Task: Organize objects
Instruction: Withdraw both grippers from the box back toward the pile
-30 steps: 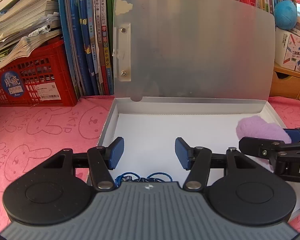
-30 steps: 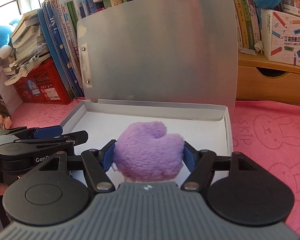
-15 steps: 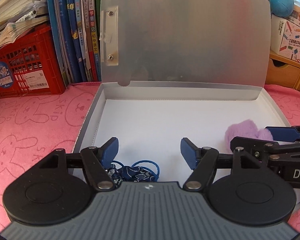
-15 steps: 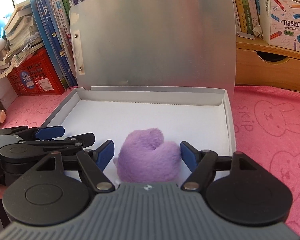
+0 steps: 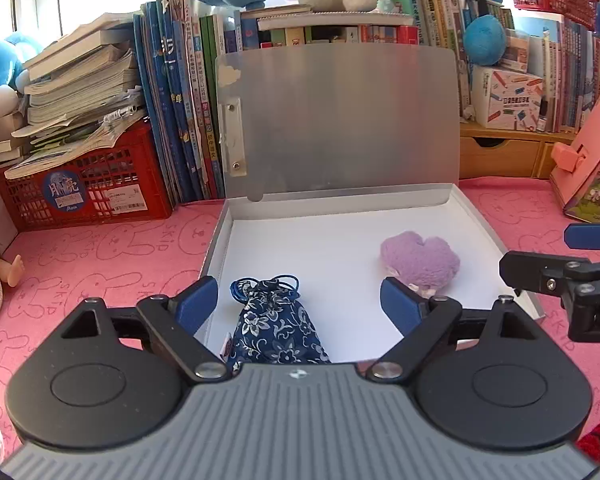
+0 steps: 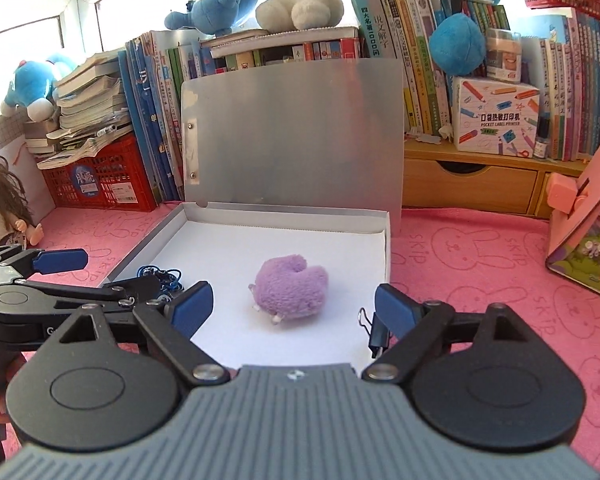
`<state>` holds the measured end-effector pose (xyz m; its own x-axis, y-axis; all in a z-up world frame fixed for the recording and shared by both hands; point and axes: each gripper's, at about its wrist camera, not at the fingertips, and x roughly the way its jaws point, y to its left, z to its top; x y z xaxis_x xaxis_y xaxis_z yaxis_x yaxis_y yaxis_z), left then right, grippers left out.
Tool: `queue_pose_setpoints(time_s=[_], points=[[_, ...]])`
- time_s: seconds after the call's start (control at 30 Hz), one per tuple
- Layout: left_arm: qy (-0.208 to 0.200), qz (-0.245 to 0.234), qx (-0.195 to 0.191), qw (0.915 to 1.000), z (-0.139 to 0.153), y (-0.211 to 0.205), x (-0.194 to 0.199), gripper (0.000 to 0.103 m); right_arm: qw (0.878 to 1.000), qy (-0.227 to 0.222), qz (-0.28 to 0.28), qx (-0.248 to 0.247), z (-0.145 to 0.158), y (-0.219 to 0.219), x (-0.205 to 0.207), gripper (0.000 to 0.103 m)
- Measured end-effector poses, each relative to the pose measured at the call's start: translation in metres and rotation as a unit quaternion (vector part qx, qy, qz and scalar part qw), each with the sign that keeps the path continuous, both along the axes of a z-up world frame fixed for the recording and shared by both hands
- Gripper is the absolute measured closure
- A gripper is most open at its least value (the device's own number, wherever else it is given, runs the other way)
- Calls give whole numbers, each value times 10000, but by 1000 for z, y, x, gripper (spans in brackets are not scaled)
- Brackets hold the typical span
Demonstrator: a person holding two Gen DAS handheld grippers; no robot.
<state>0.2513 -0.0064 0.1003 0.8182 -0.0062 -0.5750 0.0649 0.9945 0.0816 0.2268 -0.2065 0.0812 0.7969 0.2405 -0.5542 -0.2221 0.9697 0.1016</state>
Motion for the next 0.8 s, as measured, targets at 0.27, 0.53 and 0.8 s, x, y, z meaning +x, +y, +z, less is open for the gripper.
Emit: queue_pose_setpoints(time_s=[0.27,0.53,0.8], points=[[-132,-410,-146,9990,4,-12,-74,10,9993,-187,-66,-325,4,-6,-62,9],[-223,-605,-422,9970,-13,-11,-134,9,9987,-174,-52,-476,-14,-10,-104,8],[-277,-668,-427,9965,-31,-9,-173,9,9986,-69,-2,-516,-36,-7,-131,8]])
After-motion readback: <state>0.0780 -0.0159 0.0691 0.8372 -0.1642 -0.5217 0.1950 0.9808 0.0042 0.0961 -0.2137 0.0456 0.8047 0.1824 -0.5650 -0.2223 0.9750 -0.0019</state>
